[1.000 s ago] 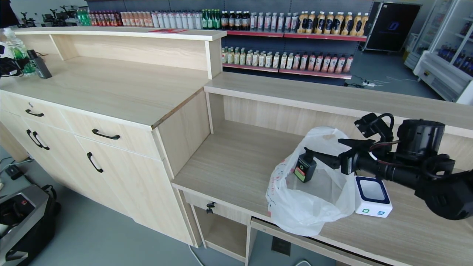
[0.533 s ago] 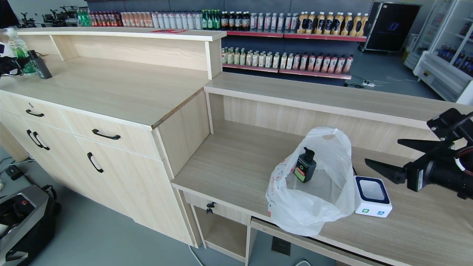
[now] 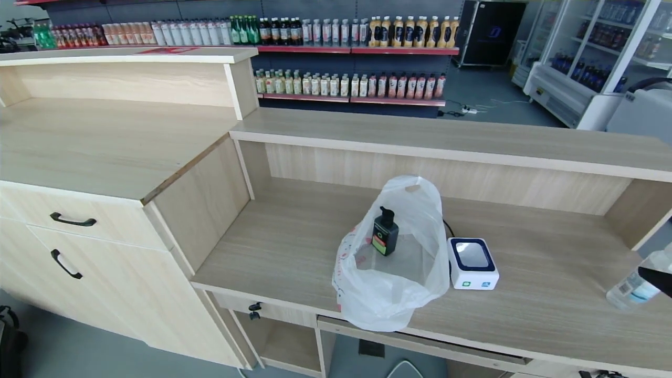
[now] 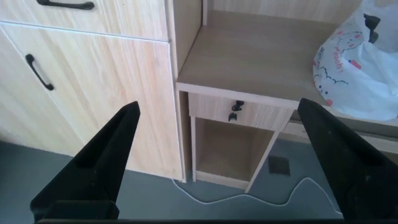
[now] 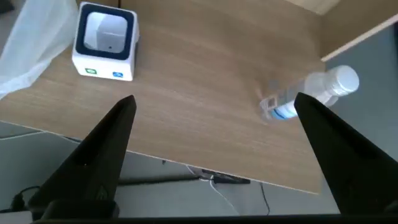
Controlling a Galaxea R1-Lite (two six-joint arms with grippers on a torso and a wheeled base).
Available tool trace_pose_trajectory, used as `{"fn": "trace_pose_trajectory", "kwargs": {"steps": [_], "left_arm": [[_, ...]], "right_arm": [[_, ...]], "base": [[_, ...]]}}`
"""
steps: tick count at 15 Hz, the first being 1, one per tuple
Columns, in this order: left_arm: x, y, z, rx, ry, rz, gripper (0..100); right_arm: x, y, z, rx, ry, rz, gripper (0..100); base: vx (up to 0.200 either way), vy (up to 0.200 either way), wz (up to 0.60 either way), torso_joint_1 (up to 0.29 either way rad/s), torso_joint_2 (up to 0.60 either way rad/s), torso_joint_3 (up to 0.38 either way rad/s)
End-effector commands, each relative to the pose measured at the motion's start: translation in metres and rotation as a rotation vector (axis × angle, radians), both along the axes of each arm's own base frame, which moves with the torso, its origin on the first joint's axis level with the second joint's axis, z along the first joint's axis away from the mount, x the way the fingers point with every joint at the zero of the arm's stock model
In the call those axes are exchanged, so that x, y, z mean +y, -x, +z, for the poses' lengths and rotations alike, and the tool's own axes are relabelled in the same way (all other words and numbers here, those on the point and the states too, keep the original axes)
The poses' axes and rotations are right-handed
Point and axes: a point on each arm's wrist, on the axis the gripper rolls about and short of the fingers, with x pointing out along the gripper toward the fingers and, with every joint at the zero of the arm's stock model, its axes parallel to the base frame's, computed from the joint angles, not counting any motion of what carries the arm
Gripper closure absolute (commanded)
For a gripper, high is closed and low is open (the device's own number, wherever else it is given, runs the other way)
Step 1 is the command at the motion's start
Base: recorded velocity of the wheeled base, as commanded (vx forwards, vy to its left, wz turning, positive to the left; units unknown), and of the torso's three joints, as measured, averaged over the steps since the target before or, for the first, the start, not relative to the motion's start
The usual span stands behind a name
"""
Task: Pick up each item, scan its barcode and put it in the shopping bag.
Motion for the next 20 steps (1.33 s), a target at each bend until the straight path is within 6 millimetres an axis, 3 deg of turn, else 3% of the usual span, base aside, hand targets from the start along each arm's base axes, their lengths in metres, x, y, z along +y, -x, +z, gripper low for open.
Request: {"fn": "trace_pose_trajectory", "kwargs": {"steps": [1,2,5,8,9,11,13,15,17,20], "left_arm": [[0.000,0.000,0.000,-0.001,0.000,-0.001,0],[0.000,0.000,0.000,0.000,0.000,-0.001,0],[0.000,0.000,0.000,0.000,0.000,-0.001,0],[0.000,0.000,0.000,0.000,0.000,-0.001,0],[0.000,0.000,0.000,0.000,0.000,-0.001,0],[0.000,0.000,0.000,0.000,0.000,-0.001,0],[0.000,0.000,0.000,0.000,0.000,-0.001,0],[0.000,0.000,0.000,0.000,0.000,-0.001,0],[0.000,0.000,0.000,0.000,0.000,-0.001,0],[0.000,0.000,0.000,0.000,0.000,-0.001,0]], "right_arm": [[-0.030,0.012,-0.013,0.078,-0.046,-0.175,0],[-0.036,0.012,-0.016,0.092,-0.043,-0.192,0],[-0.080,-0.005,-0.028,0.018,-0.008,-0.262,0],[-0.124,-0.009,-0.054,-0.109,-0.068,-0.107,0],[-0.129,-0.010,-0.059,-0.111,-0.066,-0.079,0],[-0.151,-0.025,-0.075,-0.130,-0.086,-0.029,0],[-0.170,-0.038,-0.076,-0.162,-0.118,-0.043,0],[-0.177,-0.060,-0.072,-0.193,-0.147,-0.014,0],[-0.177,-0.101,-0.067,-0.225,-0.154,0.064,0],[-0.159,-0.134,-0.076,-0.210,-0.162,0.162,0]], "base": [[0.000,0.000,-0.60,0.002,0.00,0.007],[0.000,0.000,-0.60,0.002,0.00,0.002],[0.000,0.000,-0.20,0.002,0.00,0.002],[0.000,0.000,0.00,0.000,0.00,0.000],[0.000,0.000,0.00,0.000,0.00,0.000],[0.000,0.000,0.00,0.000,0.00,0.000],[0.000,0.000,0.00,0.000,0.00,0.000],[0.000,0.000,0.00,0.000,0.00,0.000],[0.000,0.000,0.00,0.000,0.00,0.000],[0.000,0.000,0.00,0.000,0.00,0.000]]}}
